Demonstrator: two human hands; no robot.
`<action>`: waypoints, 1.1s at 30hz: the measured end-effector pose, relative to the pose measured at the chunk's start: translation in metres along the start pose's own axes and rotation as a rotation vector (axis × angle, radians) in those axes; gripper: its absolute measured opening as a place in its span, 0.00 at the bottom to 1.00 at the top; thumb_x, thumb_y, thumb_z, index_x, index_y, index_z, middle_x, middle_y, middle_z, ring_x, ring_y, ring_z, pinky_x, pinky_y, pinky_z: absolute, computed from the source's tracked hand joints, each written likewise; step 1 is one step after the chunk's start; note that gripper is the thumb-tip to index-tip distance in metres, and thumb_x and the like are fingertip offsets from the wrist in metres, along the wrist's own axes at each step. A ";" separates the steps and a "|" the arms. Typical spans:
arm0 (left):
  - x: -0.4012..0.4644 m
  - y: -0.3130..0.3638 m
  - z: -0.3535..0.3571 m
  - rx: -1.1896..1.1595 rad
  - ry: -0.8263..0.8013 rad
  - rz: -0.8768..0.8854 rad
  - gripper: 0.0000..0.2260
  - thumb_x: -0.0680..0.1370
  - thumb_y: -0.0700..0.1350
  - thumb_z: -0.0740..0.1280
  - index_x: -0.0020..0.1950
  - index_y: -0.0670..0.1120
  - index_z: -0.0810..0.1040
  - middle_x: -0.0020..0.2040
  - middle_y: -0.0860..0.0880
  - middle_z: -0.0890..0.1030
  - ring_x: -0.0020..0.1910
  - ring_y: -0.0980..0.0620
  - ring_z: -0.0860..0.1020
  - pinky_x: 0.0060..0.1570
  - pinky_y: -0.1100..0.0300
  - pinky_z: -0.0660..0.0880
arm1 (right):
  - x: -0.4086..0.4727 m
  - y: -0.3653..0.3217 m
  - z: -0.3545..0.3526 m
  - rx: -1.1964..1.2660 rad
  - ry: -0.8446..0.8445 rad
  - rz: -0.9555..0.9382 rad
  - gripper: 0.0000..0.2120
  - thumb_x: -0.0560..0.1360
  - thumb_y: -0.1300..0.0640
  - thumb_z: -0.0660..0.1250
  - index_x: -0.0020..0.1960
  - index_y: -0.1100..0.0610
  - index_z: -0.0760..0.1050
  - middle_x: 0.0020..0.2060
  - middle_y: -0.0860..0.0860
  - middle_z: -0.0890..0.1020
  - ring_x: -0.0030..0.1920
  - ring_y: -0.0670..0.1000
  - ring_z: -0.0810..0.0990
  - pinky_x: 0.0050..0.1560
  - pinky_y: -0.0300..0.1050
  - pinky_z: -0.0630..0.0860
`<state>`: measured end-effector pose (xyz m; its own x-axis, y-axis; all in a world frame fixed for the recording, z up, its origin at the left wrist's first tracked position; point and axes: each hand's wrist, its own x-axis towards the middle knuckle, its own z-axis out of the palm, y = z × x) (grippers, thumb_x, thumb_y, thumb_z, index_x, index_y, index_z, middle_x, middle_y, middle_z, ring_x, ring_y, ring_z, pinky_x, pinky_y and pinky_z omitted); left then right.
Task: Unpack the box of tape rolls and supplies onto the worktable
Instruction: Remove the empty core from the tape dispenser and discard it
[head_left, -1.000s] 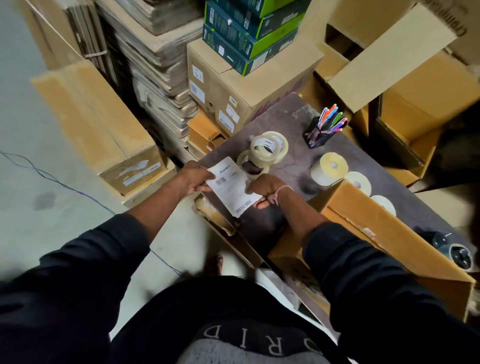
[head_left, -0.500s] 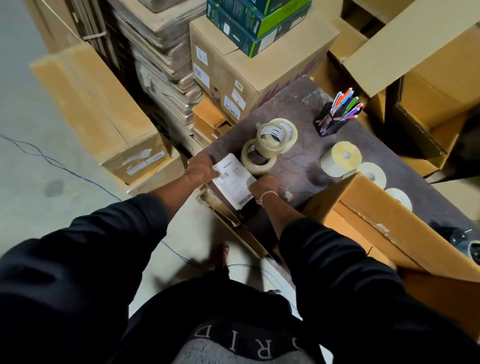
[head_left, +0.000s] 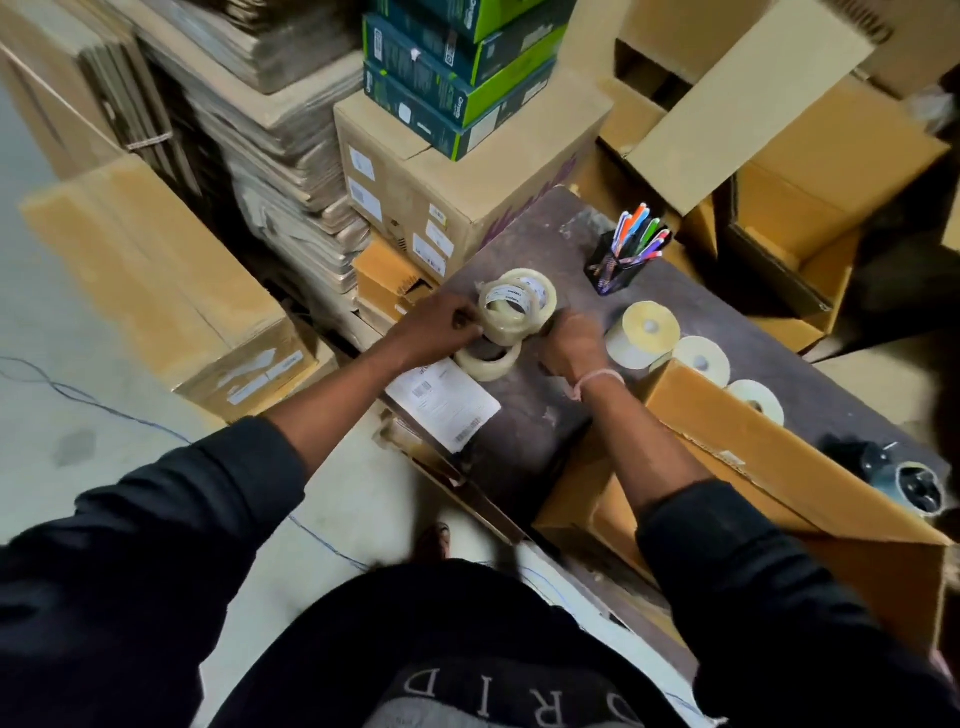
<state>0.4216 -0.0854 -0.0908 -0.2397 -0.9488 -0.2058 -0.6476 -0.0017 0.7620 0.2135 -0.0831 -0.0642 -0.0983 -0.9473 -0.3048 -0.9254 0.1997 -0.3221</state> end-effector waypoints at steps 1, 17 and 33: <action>0.005 0.011 0.003 -0.034 -0.007 0.041 0.11 0.77 0.47 0.72 0.57 0.46 0.83 0.53 0.49 0.85 0.52 0.50 0.83 0.53 0.51 0.80 | 0.000 0.010 -0.011 0.119 0.055 0.030 0.08 0.70 0.64 0.69 0.48 0.59 0.82 0.46 0.59 0.85 0.49 0.59 0.84 0.47 0.46 0.79; 0.072 0.206 0.121 -0.333 -0.365 0.335 0.07 0.80 0.40 0.69 0.58 0.42 0.82 0.51 0.40 0.86 0.42 0.52 0.83 0.51 0.49 0.81 | -0.101 0.188 -0.126 1.243 0.429 0.375 0.08 0.78 0.72 0.63 0.55 0.66 0.76 0.45 0.62 0.78 0.43 0.56 0.83 0.46 0.44 0.84; 0.095 0.380 0.358 0.013 -0.691 0.470 0.12 0.76 0.44 0.75 0.58 0.47 0.80 0.49 0.50 0.83 0.49 0.54 0.81 0.59 0.50 0.79 | -0.155 0.473 -0.173 0.959 0.640 0.661 0.08 0.67 0.66 0.74 0.43 0.57 0.79 0.42 0.58 0.83 0.45 0.61 0.86 0.53 0.59 0.83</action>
<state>-0.1059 -0.0632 -0.0404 -0.8739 -0.4422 -0.2019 -0.3768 0.3537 0.8561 -0.2725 0.1145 -0.0144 -0.8253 -0.5012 -0.2600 -0.0404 0.5116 -0.8583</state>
